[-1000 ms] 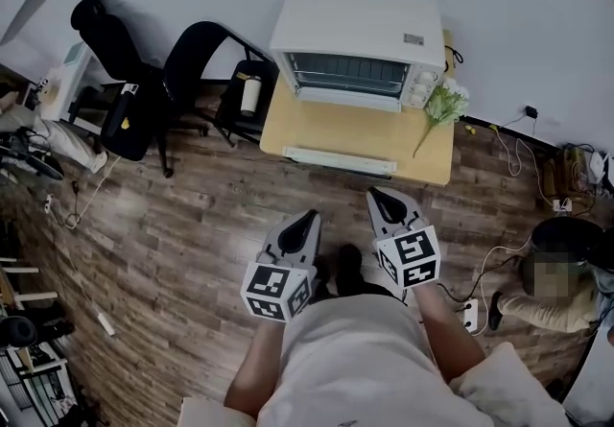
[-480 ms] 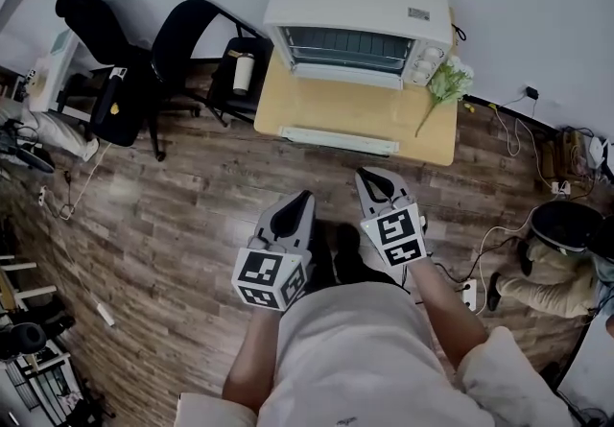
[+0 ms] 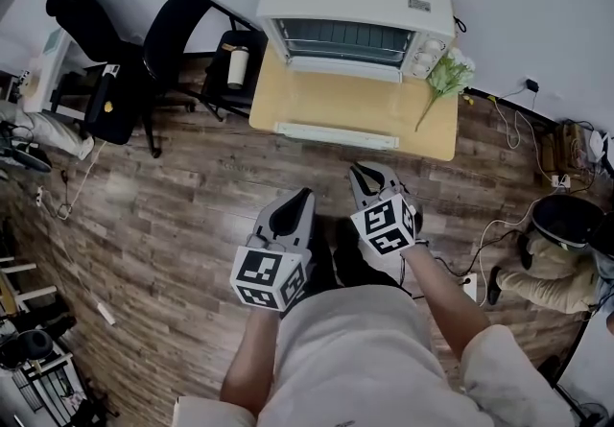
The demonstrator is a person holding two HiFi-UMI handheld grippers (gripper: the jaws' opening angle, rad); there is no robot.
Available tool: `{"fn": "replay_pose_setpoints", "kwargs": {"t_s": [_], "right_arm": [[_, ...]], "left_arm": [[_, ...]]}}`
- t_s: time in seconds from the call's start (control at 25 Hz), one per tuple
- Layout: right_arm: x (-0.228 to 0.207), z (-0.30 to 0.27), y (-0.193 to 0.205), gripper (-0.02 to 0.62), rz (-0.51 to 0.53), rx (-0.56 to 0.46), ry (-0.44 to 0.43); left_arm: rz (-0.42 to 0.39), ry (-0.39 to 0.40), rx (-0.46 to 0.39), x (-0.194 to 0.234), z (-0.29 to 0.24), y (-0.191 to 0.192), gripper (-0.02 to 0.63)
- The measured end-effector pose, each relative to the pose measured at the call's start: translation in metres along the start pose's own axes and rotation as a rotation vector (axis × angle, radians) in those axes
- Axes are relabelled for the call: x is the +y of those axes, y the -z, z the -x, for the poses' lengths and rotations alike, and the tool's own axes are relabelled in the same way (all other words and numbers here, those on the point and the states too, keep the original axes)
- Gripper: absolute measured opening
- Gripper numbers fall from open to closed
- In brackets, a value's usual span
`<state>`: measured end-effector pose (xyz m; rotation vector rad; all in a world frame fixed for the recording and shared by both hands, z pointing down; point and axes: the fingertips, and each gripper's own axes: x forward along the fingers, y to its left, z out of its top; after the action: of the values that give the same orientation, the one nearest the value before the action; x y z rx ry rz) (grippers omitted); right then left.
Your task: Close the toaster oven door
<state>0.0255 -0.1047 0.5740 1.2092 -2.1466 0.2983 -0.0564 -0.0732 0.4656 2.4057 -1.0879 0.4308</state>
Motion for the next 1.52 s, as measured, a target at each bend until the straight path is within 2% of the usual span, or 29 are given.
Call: {"fn": "replay_pose_setpoints", "kwargs": {"t_s": [0.2,0.36,0.8,1.04,1.52], "right_arm": [[-0.002,-0.017,0.017,0.029,0.050,0.060,0.002],[-0.003,-0.029,0.027,0.035,0.135,0.085,0.010],[-0.010,-0.057,0.054,0.095,0.335,0.161,0.109],[-0.014,-0.070,0.067,0.120,0.392,0.200,0.169],[-0.018,-0.092,0.089,0.141,0.493,0.282,0.230]], "left_arm": [[0.006,0.000,0.000,0.000,-0.002,0.000,0.014],[0.012,-0.002,0.002,-0.001,-0.005,0.001,0.014],[0.024,-0.015,0.015,0.005,-0.003,0.008,0.014],[0.029,-0.012,0.024,0.009,-0.004,0.011,0.014],[0.039,-0.018,0.044,0.024,-0.002,0.015,0.014]]}}
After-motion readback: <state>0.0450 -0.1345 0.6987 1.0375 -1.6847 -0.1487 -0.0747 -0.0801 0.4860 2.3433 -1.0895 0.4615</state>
